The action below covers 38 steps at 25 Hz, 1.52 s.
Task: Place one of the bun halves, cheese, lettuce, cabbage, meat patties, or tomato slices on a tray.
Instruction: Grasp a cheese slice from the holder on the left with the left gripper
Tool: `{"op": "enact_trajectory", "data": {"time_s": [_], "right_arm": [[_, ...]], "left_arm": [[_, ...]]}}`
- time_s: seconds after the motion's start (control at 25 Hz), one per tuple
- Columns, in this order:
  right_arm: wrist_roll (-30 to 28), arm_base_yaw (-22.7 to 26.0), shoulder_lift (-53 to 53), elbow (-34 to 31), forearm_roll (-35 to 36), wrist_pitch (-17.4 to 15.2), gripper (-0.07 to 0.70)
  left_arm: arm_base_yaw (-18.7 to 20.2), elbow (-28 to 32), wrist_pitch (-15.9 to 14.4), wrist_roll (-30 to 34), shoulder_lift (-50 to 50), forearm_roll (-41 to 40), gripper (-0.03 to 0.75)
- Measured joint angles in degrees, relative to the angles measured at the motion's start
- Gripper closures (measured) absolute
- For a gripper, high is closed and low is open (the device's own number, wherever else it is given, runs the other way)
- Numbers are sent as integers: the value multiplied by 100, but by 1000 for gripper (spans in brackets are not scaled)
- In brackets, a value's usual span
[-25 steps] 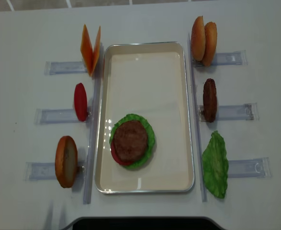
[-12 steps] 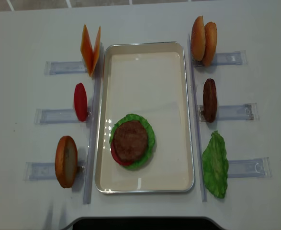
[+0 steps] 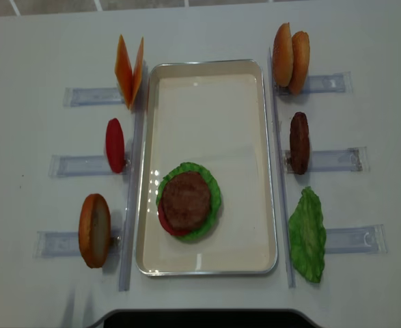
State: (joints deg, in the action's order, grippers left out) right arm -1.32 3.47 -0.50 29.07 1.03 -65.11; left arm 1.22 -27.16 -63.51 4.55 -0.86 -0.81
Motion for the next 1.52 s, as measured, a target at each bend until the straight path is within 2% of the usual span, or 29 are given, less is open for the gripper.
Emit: {"op": "enact_trajectory", "data": {"time_s": [0.6,0.72,0.84,0.96,1.12,1.24,1.52], "right_arm": [[0,0,0,0,0,0,287],[0,0,0,0,0,1,287],[0,0,0,0,1,6,287],[-6,0,0,0,1,11,287],[-6,0,0,0,1,15,287],[-6,0,0,0,1,15,287],[-6,0,0,0,6,15,287]], "left_arm": [[0,-85,-34,-52,5,-181,433],[0,-243,-64,-360,287,-394,407],[0,-404,-82,-603,956,-471,364],[0,-636,-71,-676,1795,-472,353],[0,-1143,135,-772,3025,-472,350],[0,-1746,237,-892,4034,-447,349],[0,-3432,236,-1066,6649,-379,349]]}}
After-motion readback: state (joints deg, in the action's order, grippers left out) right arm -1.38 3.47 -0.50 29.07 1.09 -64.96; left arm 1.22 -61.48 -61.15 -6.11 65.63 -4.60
